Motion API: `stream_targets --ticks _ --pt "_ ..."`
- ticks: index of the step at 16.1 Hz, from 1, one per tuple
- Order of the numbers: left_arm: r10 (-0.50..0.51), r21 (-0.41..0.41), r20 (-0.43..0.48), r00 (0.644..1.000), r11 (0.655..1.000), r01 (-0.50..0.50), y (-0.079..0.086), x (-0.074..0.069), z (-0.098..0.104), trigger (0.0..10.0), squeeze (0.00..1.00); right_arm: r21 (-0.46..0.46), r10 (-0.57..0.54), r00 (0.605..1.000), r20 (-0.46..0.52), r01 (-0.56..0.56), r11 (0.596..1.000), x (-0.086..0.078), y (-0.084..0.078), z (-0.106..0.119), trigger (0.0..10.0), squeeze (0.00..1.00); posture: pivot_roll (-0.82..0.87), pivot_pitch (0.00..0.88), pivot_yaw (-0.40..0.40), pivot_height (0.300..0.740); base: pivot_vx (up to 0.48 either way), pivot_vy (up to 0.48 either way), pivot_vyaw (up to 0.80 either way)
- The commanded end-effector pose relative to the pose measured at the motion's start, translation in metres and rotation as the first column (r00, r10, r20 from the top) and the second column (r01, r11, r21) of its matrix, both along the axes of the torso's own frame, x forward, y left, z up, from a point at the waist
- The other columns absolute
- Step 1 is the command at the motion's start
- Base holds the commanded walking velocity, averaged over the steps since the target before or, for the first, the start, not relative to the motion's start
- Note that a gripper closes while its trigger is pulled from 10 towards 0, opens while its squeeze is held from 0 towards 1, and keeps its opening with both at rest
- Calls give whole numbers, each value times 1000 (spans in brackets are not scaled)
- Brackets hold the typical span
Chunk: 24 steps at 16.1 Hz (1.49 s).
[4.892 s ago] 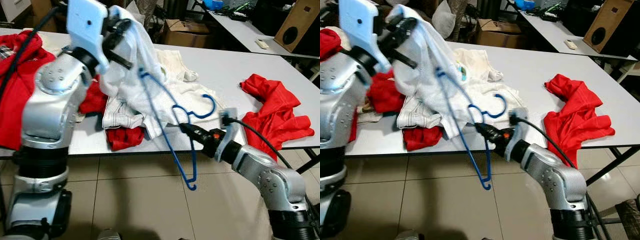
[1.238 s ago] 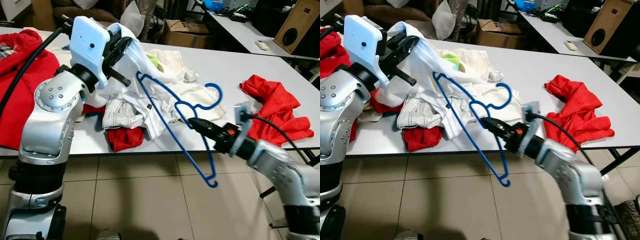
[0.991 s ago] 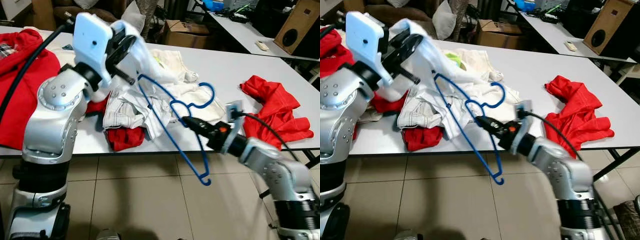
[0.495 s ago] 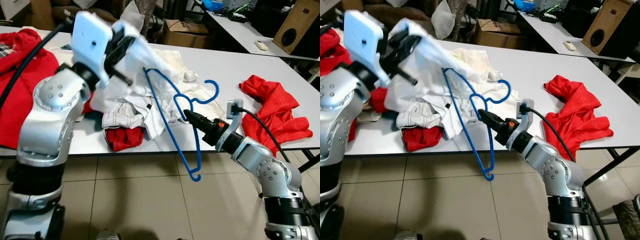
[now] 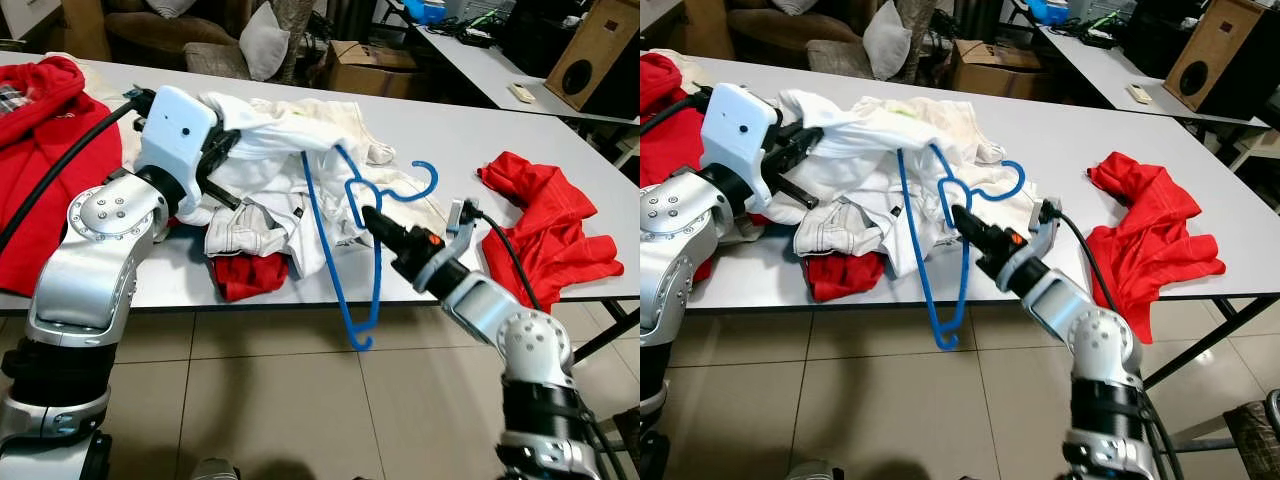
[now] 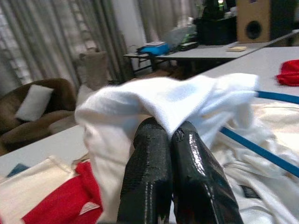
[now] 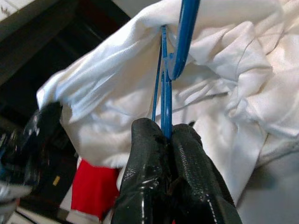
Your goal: Hang hanger
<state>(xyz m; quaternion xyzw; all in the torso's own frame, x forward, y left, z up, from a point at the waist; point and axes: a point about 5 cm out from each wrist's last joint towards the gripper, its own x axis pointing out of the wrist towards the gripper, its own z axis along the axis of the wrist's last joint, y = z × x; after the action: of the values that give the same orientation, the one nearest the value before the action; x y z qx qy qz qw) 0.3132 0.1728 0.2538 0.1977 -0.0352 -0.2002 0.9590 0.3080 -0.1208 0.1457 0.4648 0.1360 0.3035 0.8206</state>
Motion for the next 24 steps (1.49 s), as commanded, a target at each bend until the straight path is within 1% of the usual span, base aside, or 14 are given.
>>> stream_targets --ticks 1,3,5,6,7,9,10,12,15,16,17,19,21,24 --pt "-99 -54 -61 993 994 96 -11 -7 -3 0 0 -2 -66 998 -24 66 998 10 -5 1 10000 0 21 0 -171 740 0 0 0" --pt "-161 -89 -106 981 984 152 -17 -11 -2 0 0 1 -94 994 -49 94 996 17 0 0 10000 0 26 0 -167 740 0 0 0" --pt "-180 -64 -198 964 983 170 -16 -13 -10 0 0 27 -111 993 -47 112 993 31 13 8 10000 0 30 0 -164 740 0 0 0" --pt "-164 -37 -240 957 986 160 -12 -14 -15 0 0 35 -132 989 -60 134 990 39 18 11 10000 0 44 0 -155 740 0 0 0" --pt "-91 -7 -268 959 996 92 -1 -13 -18 0 0 98 -164 980 -112 175 980 48 23 16 10000 0 54 0 -151 740 0 0 0" --pt "-33 19 -287 957 999 40 9 -12 -20 0 0 173 -171 976 -138 194 966 53 25 23 10000 0 64 0 -148 740 0 0 0" --pt "23 55 -315 949 998 -7 21 -12 -24 0 0 283 -198 962 -187 246 927 59 22 30 10000 0 68 0 -138 740 0 0 0" --pt "9 47 -358 934 999 8 24 -16 -26 0 0 315 -292 928 -233 356 880 69 13 33 10000 0 65 0 -129 740 0 0 0" --pt "-187 -106 -399 898 982 158 5 -27 -24 0 0 366 -359 890 -279 445 817 76 4 37 10000 0 62 0 -118 740 0 0 0" --pt "-280 -217 -374 884 953 210 -7 -28 -18 0 0 340 -374 888 -269 451 825 78 7 39 10000 0 60 0 -116 740 0 0 0" --pt "-375 -344 -340 863 903 257 -21 -28 -12 0 0 345 -374 887 -271 452 823 81 15 44 10000 0 55 0 -109 740 0 0 0" --pt "-487 -476 -325 811 825 304 -39 -29 -13 0 0 383 -357 895 -267 438 813 85 28 55 10000 0 47 0 -101 740 0 0 0" --pt "-515 -528 -341 787 797 293 -45 -28 -20 0 0 426 -343 897 -279 436 793 88 35 62 10000 0 48 0 -99 740 0 0 0" --pt "-450 -425 -397 800 863 274 -44 -29 -31 0 0 476 -317 904 -288 422 771 91 43 71 10000 0 56 0 -105 740 0 0 0"
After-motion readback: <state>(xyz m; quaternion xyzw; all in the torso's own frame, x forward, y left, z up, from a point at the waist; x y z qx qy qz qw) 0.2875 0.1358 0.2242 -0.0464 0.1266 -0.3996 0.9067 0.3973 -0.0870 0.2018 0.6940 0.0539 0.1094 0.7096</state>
